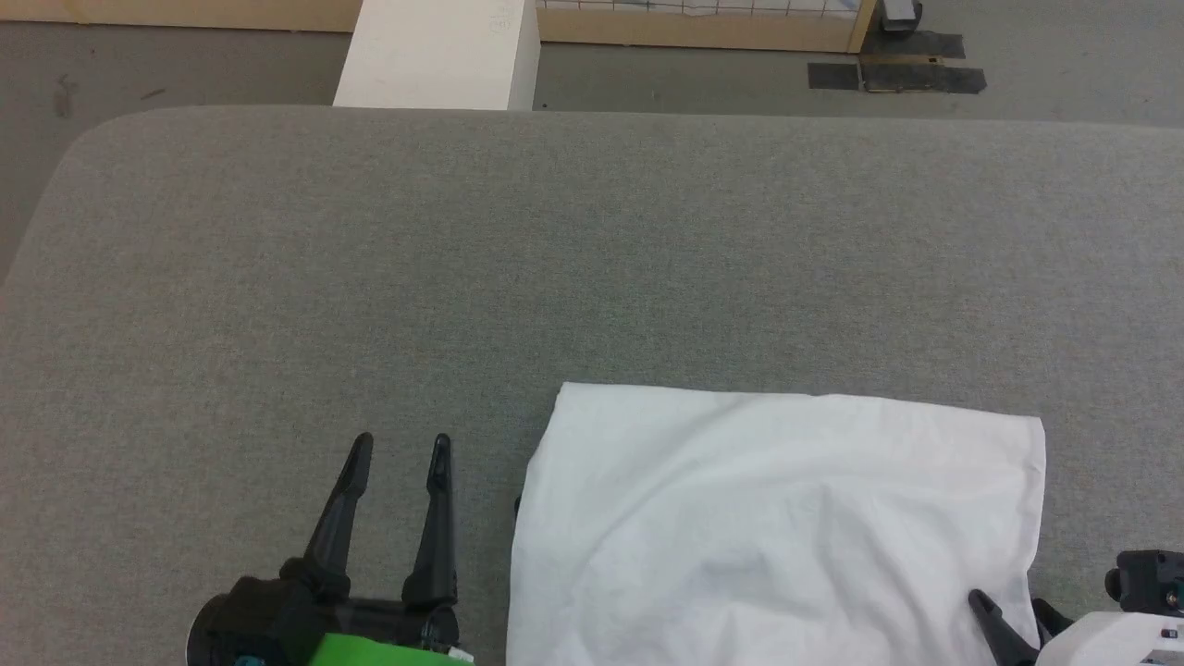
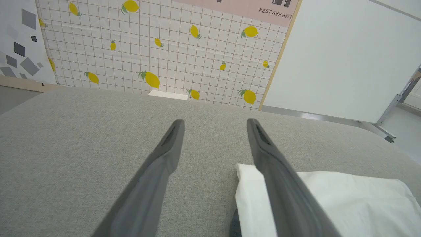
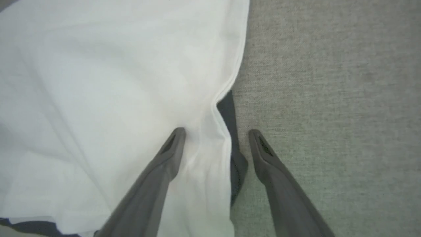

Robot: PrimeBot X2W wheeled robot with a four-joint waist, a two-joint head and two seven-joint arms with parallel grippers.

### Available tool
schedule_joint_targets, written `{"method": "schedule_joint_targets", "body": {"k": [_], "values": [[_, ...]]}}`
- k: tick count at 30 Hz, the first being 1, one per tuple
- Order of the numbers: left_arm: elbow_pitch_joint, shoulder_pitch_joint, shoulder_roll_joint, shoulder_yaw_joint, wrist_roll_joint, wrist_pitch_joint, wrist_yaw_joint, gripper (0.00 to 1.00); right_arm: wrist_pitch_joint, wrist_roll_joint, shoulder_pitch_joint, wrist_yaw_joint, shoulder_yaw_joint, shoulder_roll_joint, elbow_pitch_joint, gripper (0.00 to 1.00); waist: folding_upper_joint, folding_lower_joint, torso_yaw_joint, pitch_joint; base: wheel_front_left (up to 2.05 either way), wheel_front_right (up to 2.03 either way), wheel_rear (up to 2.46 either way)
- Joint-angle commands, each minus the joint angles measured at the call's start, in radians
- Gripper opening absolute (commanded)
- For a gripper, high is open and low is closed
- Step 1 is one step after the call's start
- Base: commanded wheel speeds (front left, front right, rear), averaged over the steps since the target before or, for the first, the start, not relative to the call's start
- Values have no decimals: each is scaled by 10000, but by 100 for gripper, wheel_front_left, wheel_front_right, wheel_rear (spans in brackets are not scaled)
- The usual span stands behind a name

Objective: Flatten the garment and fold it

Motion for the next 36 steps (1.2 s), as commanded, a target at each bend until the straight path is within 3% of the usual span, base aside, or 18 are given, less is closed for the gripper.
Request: {"method": "schedule_joint_targets", "body": {"k": [1, 3, 4, 6, 7, 16, 21, 22, 25, 31, 36], "values": [[28, -104, -55, 56, 112, -46, -75, 100, 107, 131, -156, -15, 132, 9, 200, 100, 0, 1, 48, -42, 0, 0, 0], [61, -69, -51, 85, 128, -46, -110, 100, 393, 370, -131, -15, 381, 23, 419, 100, 0, 1, 68, -79, 0, 0, 0], [75, -54, -46, 91, 130, -46, -122, 100, 560, 471, -106, -15, 514, 15, 480, 66, 0, 1, 69, -96, 0, 0, 0], [97, -31, -27, 100, 129, -46, -139, 100, 807, 697, -92, -15, 639, 47, 565, 11, 0, 1, 49, -127, 0, 0, 0], [100, -36, -18, 98, 128, -46, -147, 100, 839, 718, -115, -15, 631, 60, 585, 0, 0, 1, 38, -143, 0, 0, 0], [49, -54, 57, 136, 148, -24, -69, 100, -34, 408, -867, -15, -440, 27, 502, 0, 0, 1, -217, -257, 0, 0, 0], [48, -43, 48, 105, 117, -21, -52, 100, -151, 231, -1265, -15, -1710, -473, 564, 0, 0, 1, -413, -283, 0, 0, 0], [69, -56, 43, 80, 108, -20, -42, 100, -58, 64, -1254, -15, -2385, -819, 527, 0, 0, 1, -483, -275, 0, 0, 0], [101, -83, 28, 35, 94, -15, -52, 100, 74, -42, -1131, -15, -2658, -1028, 315, 0, 0, 1, -509, -268, 0, 0, 0], [208, -91, -28, -13, 17, -17, -66, 100, 655, 94, -883, -15, -1883, -854, -952, 0, 0, 1, -547, -282, 0, 0, 0], [301, -154, -102, -73, -52, -21, -115, 100, 1314, 410, -642, -15, -117, -757, -2240, 0, 0, 1, -500, -326, 0, 0, 0]]}}
